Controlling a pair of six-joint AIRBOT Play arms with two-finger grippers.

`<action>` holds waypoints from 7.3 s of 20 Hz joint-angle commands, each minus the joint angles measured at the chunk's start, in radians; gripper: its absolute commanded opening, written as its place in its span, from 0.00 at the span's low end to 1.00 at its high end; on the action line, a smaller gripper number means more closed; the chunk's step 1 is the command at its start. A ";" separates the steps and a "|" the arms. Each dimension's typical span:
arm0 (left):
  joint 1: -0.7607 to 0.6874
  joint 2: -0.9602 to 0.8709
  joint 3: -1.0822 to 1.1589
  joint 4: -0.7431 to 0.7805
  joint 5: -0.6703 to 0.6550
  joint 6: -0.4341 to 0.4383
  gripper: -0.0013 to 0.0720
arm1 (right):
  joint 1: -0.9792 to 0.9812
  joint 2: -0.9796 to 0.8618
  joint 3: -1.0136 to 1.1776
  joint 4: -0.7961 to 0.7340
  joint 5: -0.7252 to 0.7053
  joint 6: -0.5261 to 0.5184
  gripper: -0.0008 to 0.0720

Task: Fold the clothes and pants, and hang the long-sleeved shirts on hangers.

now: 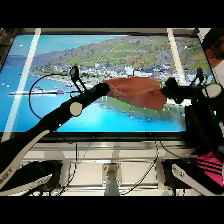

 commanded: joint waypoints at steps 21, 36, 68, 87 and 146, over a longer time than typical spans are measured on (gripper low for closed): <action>0.191 -0.475 0.425 0.173 0.219 -0.085 0.70 | 0.019 -0.523 0.446 -0.032 -0.430 0.022 0.65; 0.378 -0.004 0.425 -0.032 -0.769 0.539 0.69 | -0.203 -0.871 0.872 0.098 0.565 -0.363 0.96; 0.378 -0.005 0.425 -0.039 -0.828 0.540 0.69 | -0.033 -0.973 0.897 0.005 0.730 -0.249 0.02; 0.379 -0.005 0.425 -0.040 -0.826 0.539 0.69 | -0.806 -0.373 0.897 -0.052 0.892 -0.182 0.02; 0.626 0.745 0.425 -0.016 -0.821 0.624 0.05 | -0.229 -0.076 0.914 0.681 0.465 -0.390 0.02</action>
